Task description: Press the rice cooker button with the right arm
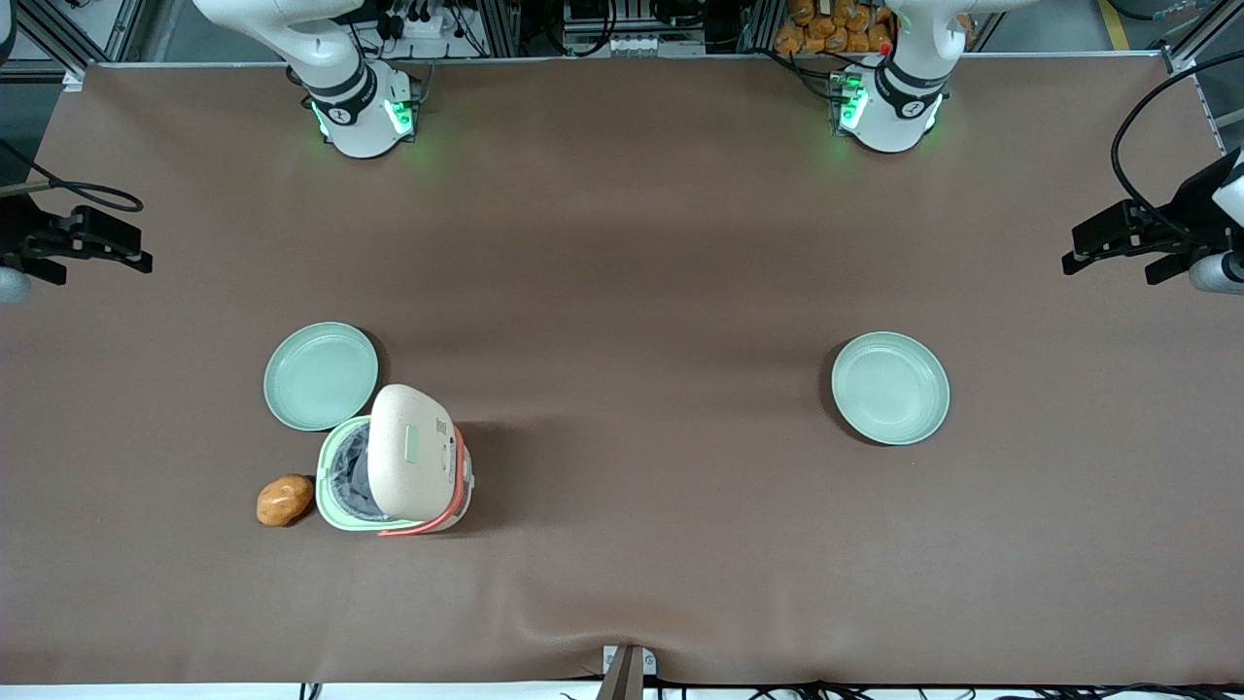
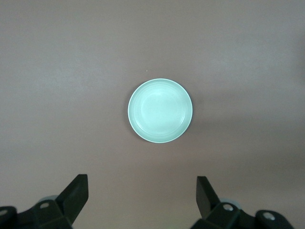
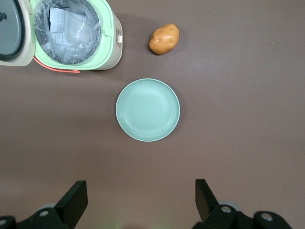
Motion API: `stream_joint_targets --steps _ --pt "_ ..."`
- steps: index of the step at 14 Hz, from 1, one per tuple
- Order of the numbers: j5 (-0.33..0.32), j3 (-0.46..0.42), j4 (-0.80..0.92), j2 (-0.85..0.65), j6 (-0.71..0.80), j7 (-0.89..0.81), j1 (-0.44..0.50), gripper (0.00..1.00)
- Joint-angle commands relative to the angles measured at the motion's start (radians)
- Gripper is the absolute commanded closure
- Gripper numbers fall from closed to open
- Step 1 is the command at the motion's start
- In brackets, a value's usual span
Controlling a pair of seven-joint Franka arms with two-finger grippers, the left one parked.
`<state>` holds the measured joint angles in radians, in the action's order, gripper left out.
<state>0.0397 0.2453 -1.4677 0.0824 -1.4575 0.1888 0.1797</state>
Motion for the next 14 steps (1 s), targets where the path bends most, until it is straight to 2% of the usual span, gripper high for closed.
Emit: stream_joint_targets --steps 1,3,6,9,14 --pt "-0.020 -0.006 -0.013 -0.013 -0.015 0.004 0.003 0.00" --pt "-0.018 -0.005 -0.009 -0.016 0.006 -0.008 0.001 0.00" --pt "-0.020 -0.003 -0.008 -0.018 0.092 -0.144 0.001 0.00" --pt "-0.059 -0.003 -0.003 -0.019 0.094 -0.146 0.003 0.00" --pt "-0.063 -0.005 -0.003 -0.019 0.098 -0.155 0.004 0.00"
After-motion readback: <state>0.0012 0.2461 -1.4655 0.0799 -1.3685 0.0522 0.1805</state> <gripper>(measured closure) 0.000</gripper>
